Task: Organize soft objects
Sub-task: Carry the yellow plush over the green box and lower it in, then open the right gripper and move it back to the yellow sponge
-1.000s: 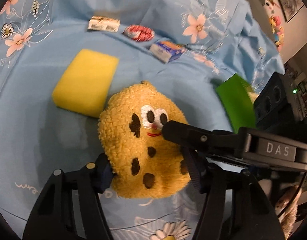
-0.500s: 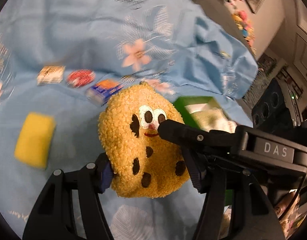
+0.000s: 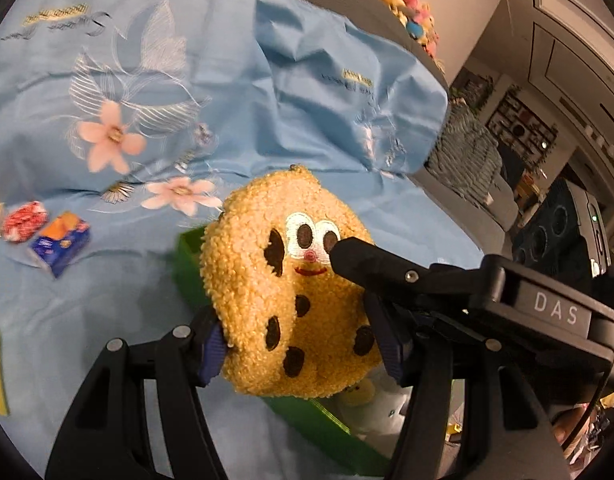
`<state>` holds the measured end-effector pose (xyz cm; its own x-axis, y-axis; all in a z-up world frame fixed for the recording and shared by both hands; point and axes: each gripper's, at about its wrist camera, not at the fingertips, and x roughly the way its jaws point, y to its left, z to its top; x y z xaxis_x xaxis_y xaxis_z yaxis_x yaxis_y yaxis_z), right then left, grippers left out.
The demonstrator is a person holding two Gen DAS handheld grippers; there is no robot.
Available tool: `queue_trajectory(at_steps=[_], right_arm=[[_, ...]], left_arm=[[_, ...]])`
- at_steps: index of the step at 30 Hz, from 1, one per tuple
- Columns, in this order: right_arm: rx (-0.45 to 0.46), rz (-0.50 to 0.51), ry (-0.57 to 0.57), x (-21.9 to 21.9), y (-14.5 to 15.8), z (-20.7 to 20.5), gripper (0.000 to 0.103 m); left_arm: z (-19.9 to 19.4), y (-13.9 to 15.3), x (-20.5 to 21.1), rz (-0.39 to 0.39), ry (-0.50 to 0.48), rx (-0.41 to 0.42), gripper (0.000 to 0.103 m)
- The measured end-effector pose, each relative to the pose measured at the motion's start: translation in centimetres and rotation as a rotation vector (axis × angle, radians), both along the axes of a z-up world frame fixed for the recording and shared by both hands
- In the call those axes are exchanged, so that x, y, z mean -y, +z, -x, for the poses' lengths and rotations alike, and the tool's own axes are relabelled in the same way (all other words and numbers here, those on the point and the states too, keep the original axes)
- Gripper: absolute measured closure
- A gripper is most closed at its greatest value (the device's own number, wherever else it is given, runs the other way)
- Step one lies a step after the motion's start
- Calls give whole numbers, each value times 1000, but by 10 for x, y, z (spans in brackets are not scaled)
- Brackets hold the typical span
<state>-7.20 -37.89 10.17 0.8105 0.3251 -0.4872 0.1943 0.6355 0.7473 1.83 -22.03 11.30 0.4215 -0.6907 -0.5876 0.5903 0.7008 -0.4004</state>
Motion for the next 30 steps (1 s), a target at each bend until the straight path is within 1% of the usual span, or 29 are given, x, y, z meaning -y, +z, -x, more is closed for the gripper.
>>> queue_trajectory(at_steps=[1, 5, 8, 10, 13, 17, 18, 21, 23, 25, 26, 27, 28, 29, 30], right_arm=[[-12, 3, -15, 4, -2, 0, 56], [-96, 77, -87, 15, -12, -6, 56], [-147, 62, -94, 22, -24, -15, 56], [-167, 65, -102, 26, -28, -17, 56], [-201, 82, -128, 31, -33, -18, 56], [-253, 101, -171, 38, -42, -19, 56], [-256, 101, -175, 39, -43, -18, 56], [-256, 100, -175, 40, -42, -17, 56], [-254, 114, -171, 40, -40, -18, 56], [-231, 150, -165, 36, -31, -15, 56], [-210, 183, -171, 33, -24, -12, 56], [-198, 211, -181, 29, -17, -9, 53], [-188, 243, -193, 25, -11, -6, 49], [-175, 278, -206, 20, -5, -4, 36], [-156, 315, -217, 15, 2, -1, 27]], left_arm=[[-1, -3, 5, -4, -7, -6, 42], [-11, -19, 25, -28, -36, -57, 43], [-16, -30, 34, -70, -43, -93, 43], [-19, -36, 37, -83, -43, -101, 43], [-18, -39, 42, -117, -41, -79, 43], [-16, -47, 55, -171, -47, -51, 40], [-15, -48, 58, -188, -43, -39, 39], [-14, -50, 62, -204, -30, -12, 38], [-15, -49, 60, -195, -29, -22, 38], [-13, -45, 54, -173, -28, -41, 37], [-10, -41, 49, -155, -21, -45, 35], [-7, -37, 44, -143, -4, -45, 29], [-3, -30, 35, -119, 20, -38, 26], [-1, -26, 28, -104, 33, -30, 23], [3, -21, 18, -82, 50, -17, 23]])
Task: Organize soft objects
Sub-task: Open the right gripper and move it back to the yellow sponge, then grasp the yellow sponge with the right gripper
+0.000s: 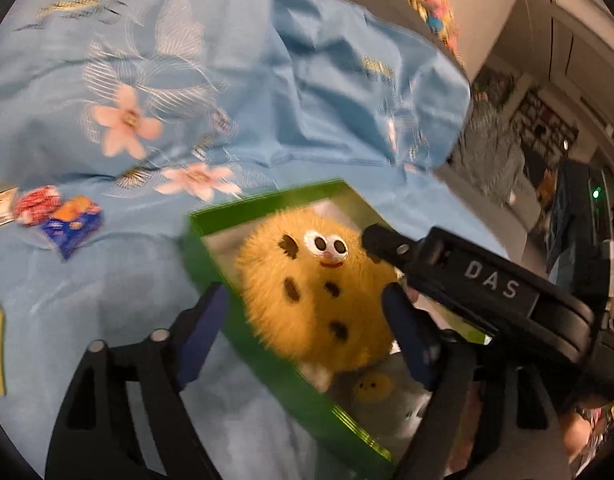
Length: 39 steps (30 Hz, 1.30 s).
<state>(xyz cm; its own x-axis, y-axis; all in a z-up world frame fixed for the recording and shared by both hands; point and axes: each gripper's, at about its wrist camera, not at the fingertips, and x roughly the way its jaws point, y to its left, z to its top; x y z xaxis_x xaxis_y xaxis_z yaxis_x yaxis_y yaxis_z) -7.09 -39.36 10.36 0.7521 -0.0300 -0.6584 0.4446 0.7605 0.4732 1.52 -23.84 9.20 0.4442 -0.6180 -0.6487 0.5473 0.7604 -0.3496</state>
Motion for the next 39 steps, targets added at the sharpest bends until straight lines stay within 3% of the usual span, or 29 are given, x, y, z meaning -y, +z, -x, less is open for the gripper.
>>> queue_trajectory(at_steps=[3, 7, 13, 21, 24, 28, 35, 39], right_arm=[[47, 116, -10, -16, 17, 6, 23], [62, 182, 6, -35, 26, 5, 21], [72, 230, 68, -70, 34, -3, 20], [102, 291, 189, -132, 39, -12, 18], [102, 287, 275, -162, 32, -20, 17], [71, 235, 339, -199, 17, -34, 17], [-84, 111, 597, -283, -33, -75, 17], [-150, 133, 688, -327, -57, -93, 17]], left_arm=[[10, 10, -27, 35, 51, 35, 23], [18, 12, -73, 0, 125, 37, 23], [27, 8, -169, -144, 381, 27, 23], [39, -14, -273, -142, 651, 12, 22], [34, -26, -297, -126, 702, -44, 22], [25, -38, -327, -10, 761, -146, 22], [24, -36, -345, -30, 832, -169, 22], [25, -33, -363, -48, 890, -166, 22]])
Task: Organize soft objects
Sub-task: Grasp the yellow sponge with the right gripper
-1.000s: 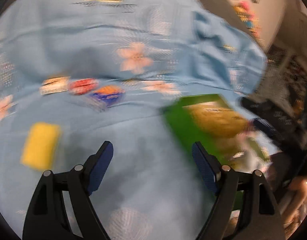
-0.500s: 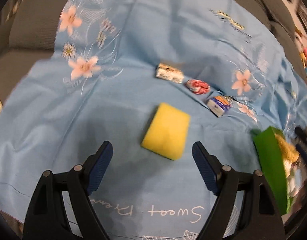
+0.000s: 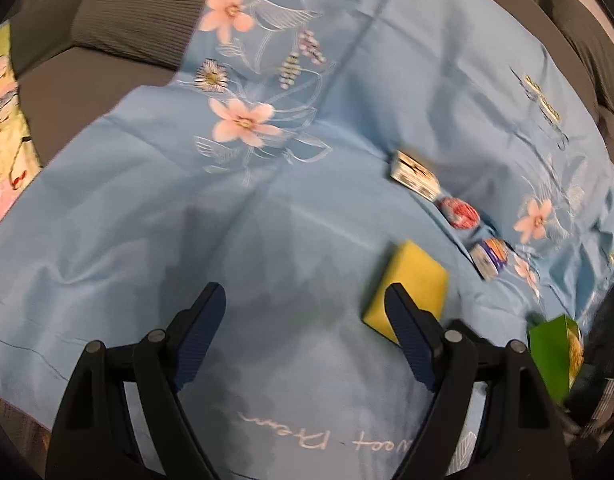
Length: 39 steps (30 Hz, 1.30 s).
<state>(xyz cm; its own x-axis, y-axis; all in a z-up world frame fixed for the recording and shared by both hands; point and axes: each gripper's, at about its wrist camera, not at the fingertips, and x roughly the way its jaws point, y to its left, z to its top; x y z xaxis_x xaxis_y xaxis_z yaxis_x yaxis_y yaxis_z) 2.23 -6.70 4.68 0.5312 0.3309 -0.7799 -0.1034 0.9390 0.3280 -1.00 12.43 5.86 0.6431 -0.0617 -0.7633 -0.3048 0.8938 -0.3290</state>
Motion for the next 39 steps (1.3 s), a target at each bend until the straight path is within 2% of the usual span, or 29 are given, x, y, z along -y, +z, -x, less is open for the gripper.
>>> queue_trajectory(at_steps=[4, 7, 9, 10, 12, 17, 20, 25, 27, 29, 30, 33, 36, 39], right_arm=[[-55, -2, 4, -31, -20, -22, 17], [-40, 49, -3, -45, -26, -30, 18], [-15, 77, 7, -51, -28, -31, 33], [-7, 66, 26, -54, -28, -29, 36], [-3, 82, 32, -53, -24, -27, 40], [5, 73, 34, -32, -6, -11, 42], [0, 61, 48, -11, 7, 9, 42], [-50, 74, 34, 24, 9, 36, 41], [-81, 81, 18, 36, 2, 43, 37], [-128, 44, 13, 47, -9, 47, 34], [-136, 22, 9, 51, -11, 49, 28], [-107, -8, -31, 64, -10, 55, 19], [-67, -15, -62, 75, 0, 59, 19], [-34, -81, -105, 90, 6, 62, 19]], left_arm=[[4, 2, -18, 29, 36, 9, 22], [7, 5, -31, 60, 69, 18, 22], [8, 5, -37, 64, 82, 18, 22], [8, 6, -39, 68, 87, 16, 22], [8, 6, -41, 81, 93, 13, 22], [8, 6, -38, 108, 76, 10, 22], [7, 5, -33, 115, 58, 12, 22], [2, 0, -17, 114, 12, -10, 22], [0, -2, -10, 109, -2, -18, 22], [-2, -4, 0, 105, -35, -23, 22], [-3, -6, 6, 102, -56, -26, 22], [-5, -12, 18, 86, -86, -45, 22], [-6, -16, 32, 76, -135, -53, 22], [-7, -18, 43, 65, -166, -49, 23]])
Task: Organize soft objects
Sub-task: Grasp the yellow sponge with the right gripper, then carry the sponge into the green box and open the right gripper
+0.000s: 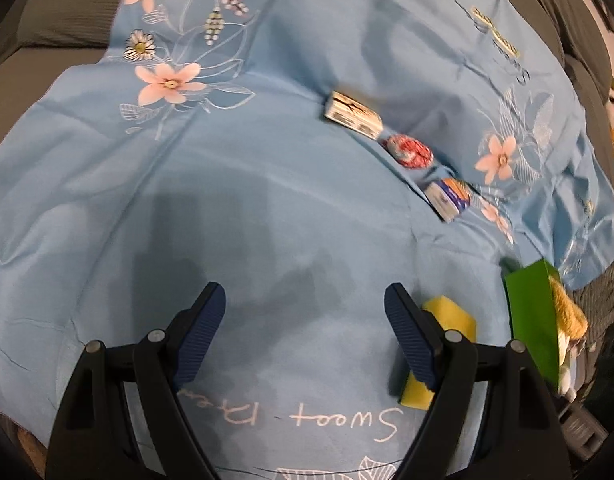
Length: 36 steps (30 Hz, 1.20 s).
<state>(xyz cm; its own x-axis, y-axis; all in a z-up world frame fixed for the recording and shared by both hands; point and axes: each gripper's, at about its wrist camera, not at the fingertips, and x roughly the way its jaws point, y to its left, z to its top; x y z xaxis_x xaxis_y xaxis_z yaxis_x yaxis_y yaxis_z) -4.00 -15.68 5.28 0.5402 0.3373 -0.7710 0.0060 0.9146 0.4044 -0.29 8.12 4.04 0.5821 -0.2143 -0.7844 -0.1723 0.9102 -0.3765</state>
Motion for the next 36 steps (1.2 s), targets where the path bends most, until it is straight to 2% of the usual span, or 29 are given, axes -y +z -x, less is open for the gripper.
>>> queue_trajectory(at_steps=[2, 5, 7, 9, 14, 16, 17, 18, 21, 22, 23, 25, 28, 32, 36], right_arm=[[-6, -41, -6, 6, 1, 0, 22], [-8, -82, -14, 12, 0, -1, 38], [-14, -93, -24, 13, -1, -1, 45], [-33, -113, -36, 17, -5, -2, 53], [-88, -213, -42, 22, -20, -9, 59], [-101, -204, -45, 20, -25, -10, 62], [-112, -198, -48, 18, -29, -12, 64], [-129, -203, -50, 16, -34, -14, 68], [-150, -201, -53, 15, -43, -17, 69], [-146, -201, -56, 15, -41, -16, 69], [-140, -197, -58, 15, -38, -14, 69], [-112, -192, -67, 19, -30, -11, 69], [-30, -184, -106, 34, -6, -1, 69], [99, -87, -200, 55, 30, 18, 69], [182, -59, -295, 88, 55, 35, 69]], left_arm=[[1, -1, 9, -14, -24, 0, 24], [3, -2, 23, 13, -109, 14, 27], [4, -1, 32, 51, -168, 26, 35], [5, -1, 39, 79, -209, 29, 48], [8, -8, 62, 189, -349, -15, 63], [11, -10, 73, 200, -391, -21, 70], [11, -12, 79, 194, -415, -24, 77], [12, -13, 84, 189, -433, -27, 79], [11, -22, 95, 215, -467, -67, 83], [12, -22, 97, 193, -462, -62, 83], [12, -21, 99, 174, -462, -51, 83], [13, -15, 100, 185, -468, -33, 83], [19, 3, 107, 197, -495, 38, 83], [24, 34, 139, 210, -579, 137, 83], [27, 60, 181, 147, -662, 237, 83]])
